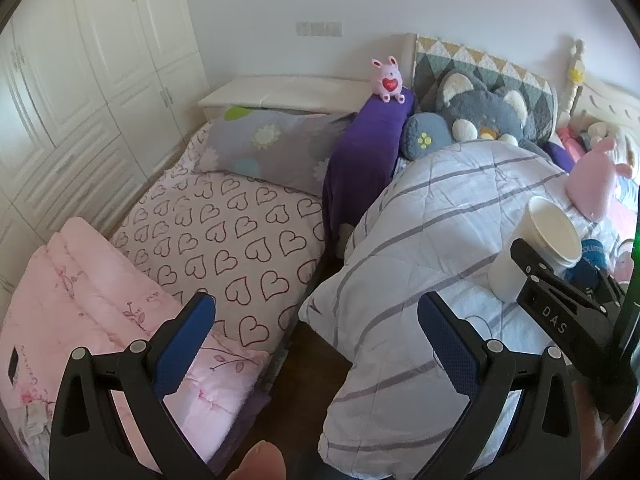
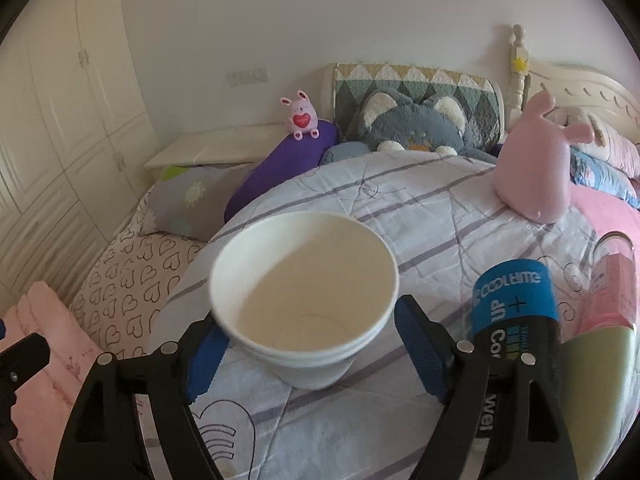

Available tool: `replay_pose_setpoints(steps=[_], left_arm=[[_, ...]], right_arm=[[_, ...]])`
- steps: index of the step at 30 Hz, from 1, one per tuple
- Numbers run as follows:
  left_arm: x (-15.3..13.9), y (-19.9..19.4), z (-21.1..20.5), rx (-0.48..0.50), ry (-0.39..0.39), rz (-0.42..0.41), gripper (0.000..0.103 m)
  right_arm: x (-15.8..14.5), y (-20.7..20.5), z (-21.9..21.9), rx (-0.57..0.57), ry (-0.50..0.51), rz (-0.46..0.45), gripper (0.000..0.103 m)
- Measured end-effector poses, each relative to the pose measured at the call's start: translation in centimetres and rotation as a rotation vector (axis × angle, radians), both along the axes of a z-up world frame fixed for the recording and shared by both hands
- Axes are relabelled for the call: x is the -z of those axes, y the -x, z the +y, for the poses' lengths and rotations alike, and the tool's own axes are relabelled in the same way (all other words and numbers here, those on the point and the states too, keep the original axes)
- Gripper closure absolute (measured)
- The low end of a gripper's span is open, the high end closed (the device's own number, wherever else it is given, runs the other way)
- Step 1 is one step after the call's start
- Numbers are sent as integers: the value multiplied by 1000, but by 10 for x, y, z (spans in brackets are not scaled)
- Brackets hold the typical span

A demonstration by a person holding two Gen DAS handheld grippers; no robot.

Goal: Flip cup upright

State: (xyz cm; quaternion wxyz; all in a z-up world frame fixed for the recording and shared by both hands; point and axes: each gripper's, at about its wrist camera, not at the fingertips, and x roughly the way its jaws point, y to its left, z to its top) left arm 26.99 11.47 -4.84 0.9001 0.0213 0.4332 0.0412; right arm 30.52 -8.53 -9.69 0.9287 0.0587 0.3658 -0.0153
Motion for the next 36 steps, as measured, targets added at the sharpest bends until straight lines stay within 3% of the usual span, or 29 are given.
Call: replay_pose_setpoints(steps=[12, 22, 28, 36], left_arm=[[-26, 36, -7, -8, -23, -41, 1], [-54, 91, -48, 45, -30, -97, 1], [-64, 131, -84, 103, -40, -128, 1], [-60, 172, -125, 174, -55, -133, 1]], right_arm=[[-32, 30, 2, -15, 43, -64, 22], [-82, 96, -28, 9, 43, -139, 21], [-101, 152, -63, 57, 35, -123, 21], [-106, 211, -102, 107, 44, -64, 21]])
